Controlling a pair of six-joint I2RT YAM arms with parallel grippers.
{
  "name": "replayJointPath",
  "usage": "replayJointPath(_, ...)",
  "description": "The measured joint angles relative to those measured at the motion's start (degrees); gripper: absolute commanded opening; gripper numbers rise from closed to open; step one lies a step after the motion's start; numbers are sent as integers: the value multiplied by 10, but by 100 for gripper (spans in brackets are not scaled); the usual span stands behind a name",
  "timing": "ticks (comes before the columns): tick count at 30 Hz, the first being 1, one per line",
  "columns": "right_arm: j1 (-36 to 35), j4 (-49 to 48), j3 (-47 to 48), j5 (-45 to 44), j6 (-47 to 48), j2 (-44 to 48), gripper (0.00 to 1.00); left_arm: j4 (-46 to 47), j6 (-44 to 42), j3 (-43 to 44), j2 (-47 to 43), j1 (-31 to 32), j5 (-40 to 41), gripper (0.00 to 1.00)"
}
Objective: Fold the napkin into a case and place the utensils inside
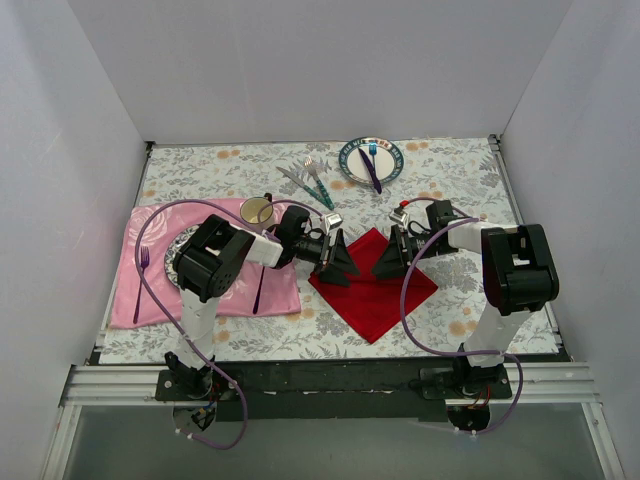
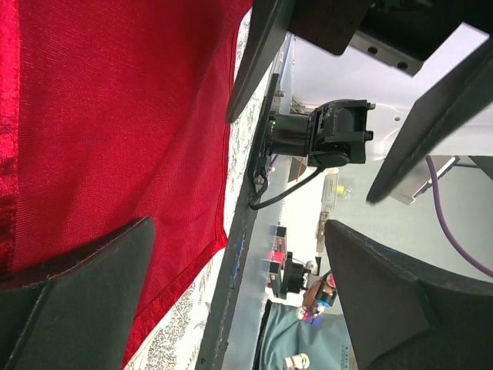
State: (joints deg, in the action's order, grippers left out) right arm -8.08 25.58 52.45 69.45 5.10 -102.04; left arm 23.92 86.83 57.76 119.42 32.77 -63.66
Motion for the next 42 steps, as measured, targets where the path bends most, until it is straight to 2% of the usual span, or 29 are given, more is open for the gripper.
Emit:
replayJointPath(6,-26,-83,-23,12,-78,-13,99,0,0,0,0,0,0,94)
replayJointPath(12,-20,-87,-29,8,-75,-62,99,0,1,0,0,0,0,94)
replayJointPath(15,-3,-79,-28,35,-74,-80,99,0,1,-1,0,0,0,94)
replayJointPath(21,32,-9,-11,78,-25,-111,99,3,2,-2,0,0,1,94)
replayJointPath(34,95,209,19,78,189,-145,99,3,4,-3,0,-1,3,94)
replayJointPath(42,133,268,33,64,247,-155,98,3,4,-3,0,-1,4,94)
